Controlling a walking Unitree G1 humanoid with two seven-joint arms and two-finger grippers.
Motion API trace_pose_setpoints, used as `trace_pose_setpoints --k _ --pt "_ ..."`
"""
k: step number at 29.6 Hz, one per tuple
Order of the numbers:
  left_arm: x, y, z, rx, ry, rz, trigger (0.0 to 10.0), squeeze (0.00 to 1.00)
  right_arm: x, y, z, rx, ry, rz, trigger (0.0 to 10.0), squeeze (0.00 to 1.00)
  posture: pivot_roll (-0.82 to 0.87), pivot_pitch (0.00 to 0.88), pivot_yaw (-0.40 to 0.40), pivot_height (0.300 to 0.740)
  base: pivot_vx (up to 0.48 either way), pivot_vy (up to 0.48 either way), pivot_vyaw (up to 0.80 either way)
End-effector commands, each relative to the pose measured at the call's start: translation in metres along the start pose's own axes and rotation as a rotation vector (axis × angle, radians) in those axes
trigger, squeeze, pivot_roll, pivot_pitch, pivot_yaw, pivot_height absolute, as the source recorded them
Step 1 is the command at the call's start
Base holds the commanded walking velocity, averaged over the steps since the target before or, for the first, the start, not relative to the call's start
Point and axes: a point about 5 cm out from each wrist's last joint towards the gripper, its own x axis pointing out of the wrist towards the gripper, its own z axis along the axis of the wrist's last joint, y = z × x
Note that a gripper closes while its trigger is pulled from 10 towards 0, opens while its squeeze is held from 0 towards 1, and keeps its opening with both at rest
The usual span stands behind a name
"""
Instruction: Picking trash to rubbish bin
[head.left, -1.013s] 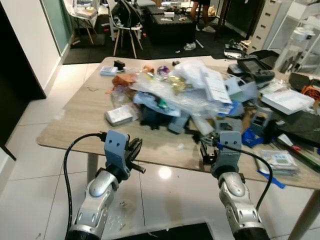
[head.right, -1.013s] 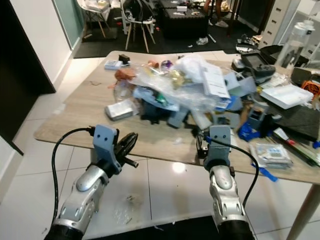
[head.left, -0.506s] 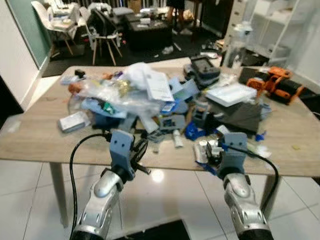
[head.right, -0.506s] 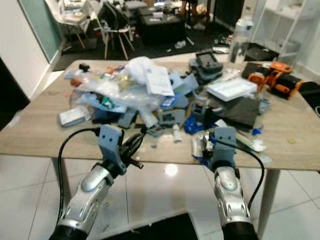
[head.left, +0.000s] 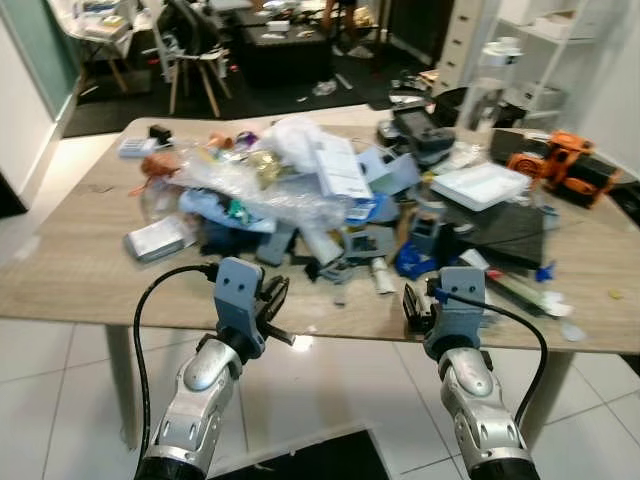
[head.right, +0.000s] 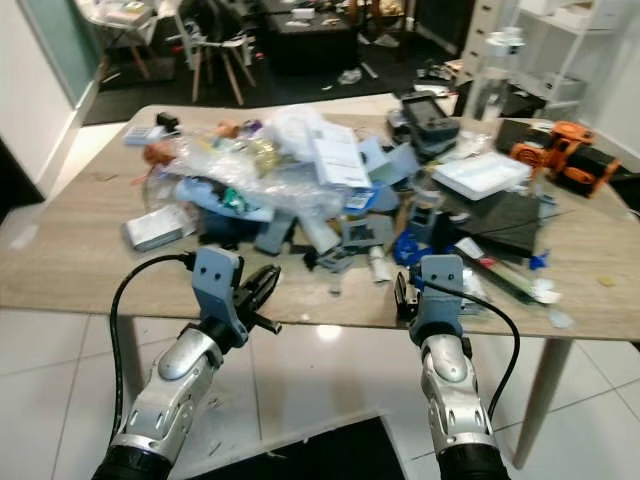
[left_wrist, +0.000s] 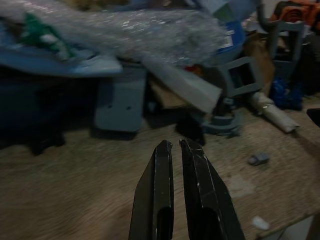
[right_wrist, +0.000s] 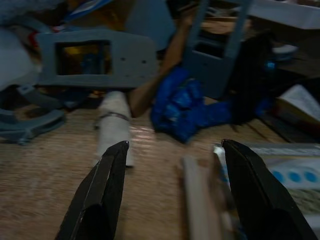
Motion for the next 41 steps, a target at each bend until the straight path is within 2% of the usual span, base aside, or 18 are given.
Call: trace_pose_setpoints --k 1,8,9,10,11,16,17,18,19,20,21,24,25,27,28,31,33,41 --pt "-0.001 -0.002 -0.003 0.004 0.014 -0.008 10.0 0.0 -0.002 -0.001 -0.002 -0.002 0.013 -0.002 10.0 0.0 -0.05 0.065 0.034 0.74 0.0 0.0 0.0" --pt "-0.001 -0.005 -0.003 -0.004 0.009 -0.023 10.0 0.0 -0.006 0.004 -0.014 0.009 0.081 0.055 10.0 0.0 -0.05 0.068 0.032 0.74 0.0 0.0 0.0" --pt "-0.001 -0.005 -0.003 -0.004 0.01 -0.025 10.0 0.0 -0.006 0.005 -0.015 0.016 0.088 0.059 10.0 0.64 -0.05 0.068 0.032 0.74 0.0 0.0 0.0" --pt "-0.001 -0.005 -0.004 -0.004 0.011 -0.025 10.0 0.0 -0.006 0.005 -0.015 0.021 0.092 0.061 10.0 0.64 -0.05 0.068 0.032 0.74 0.0 0.0 0.0" --pt "-0.001 -0.005 -0.003 -0.004 0.01 -0.026 10.0 0.0 -0.006 0.005 -0.016 0.031 0.098 0.066 10.0 1.0 -0.05 0.069 0.032 0.74 0.0 0.0 0.0" --pt "0.0 -0.005 -0.003 -0.005 0.01 -0.026 10.0 0.0 -0.006 0.005 -0.017 0.012 0.115 0.065 10.0 1.0 -0.05 0.07 0.032 0.74 0.0 0.0 0.0" --pt "0.0 -0.005 -0.004 -0.003 0.01 -0.025 10.0 0.0 -0.006 0.005 -0.018 -0.003 0.123 0.067 10.0 0.73 -0.05 0.069 0.032 0.74 0.0 0.0 0.0" --pt "0.0 -0.005 -0.004 -0.003 0.01 -0.025 10.0 0.0 -0.006 0.005 -0.018 -0.003 0.123 0.067 10.0 0.73 -0.05 0.069 0.032 0.74 0.0 0.0 0.0" --pt "0.0 -0.005 -0.004 -0.003 0.011 -0.024 10.0 0.0 -0.006 0.005 -0.02 -0.011 0.137 0.074 10.0 0.1 -0.05 0.071 0.031 0.74 0.0 0.0 0.0" --pt "0.0 -0.005 -0.004 -0.003 0.011 -0.024 10.0 0.0 -0.006 0.005 -0.02 -0.011 0.137 0.074 10.0 0.1 -0.05 0.071 0.031 0.74 0.0 0.0 0.0" --pt "0.0 -0.006 -0.004 -0.007 0.016 -0.03 10.0 0.0 -0.007 0.006 -0.027 -0.011 0.198 0.093 10.0 0.0 -0.05 0.072 0.03 0.74 0.0 0.0 0.0" --pt "-0.002 -0.014 -0.004 -0.034 0.014 -0.099 10.0 0.0 -0.009 0.007 -0.037 -0.012 0.276 0.123 10.0 0.0 -0.05 0.074 0.028 0.74 0.0 0.0 0.0" --pt "-0.003 -0.02 -0.004 -0.059 0.014 -0.158 10.0 0.0 -0.01 0.007 -0.04 -0.019 0.299 0.133 10.0 0.0 -0.05 0.074 0.028 0.74 0.0 0.0 0.0" --pt "-0.01 -0.044 -0.001 -0.045 0.025 -0.395 10.0 0.0 -0.01 0.007 -0.042 -0.024 0.321 0.141 10.0 0.0 -0.05 0.075 0.025 0.74 0.0 0.0 0.0" --pt "-0.01 -0.044 -0.001 -0.045 0.025 -0.395 10.0 0.0 -0.01 0.007 -0.042 -0.024 0.321 0.141 10.0 0.0 -0.05 0.075 0.025 0.74 0.0 0.0 0.0" --pt "-0.02 -0.062 -0.007 0.086 0.098 -0.605 10.0 0.0 -0.01 0.007 -0.043 -0.016 0.333 0.136 10.0 0.0 -0.05 0.074 0.028 0.74 0.0 0.0 0.0" --pt "-0.02 -0.062 -0.011 0.135 0.115 -0.608 10.0 0.0 -0.01 0.007 -0.043 -0.015 0.337 0.136 10.0 0.0 -0.05 0.075 0.03 0.74 0.0 0.0 0.0" --pt "-0.015 -0.056 -0.012 0.18 0.12 -0.553 10.0 0.0 -0.011 0.008 -0.046 -0.017 0.376 0.15 10.0 0.0 -0.05 0.075 0.03 0.74 0.0 0.0 0.0"
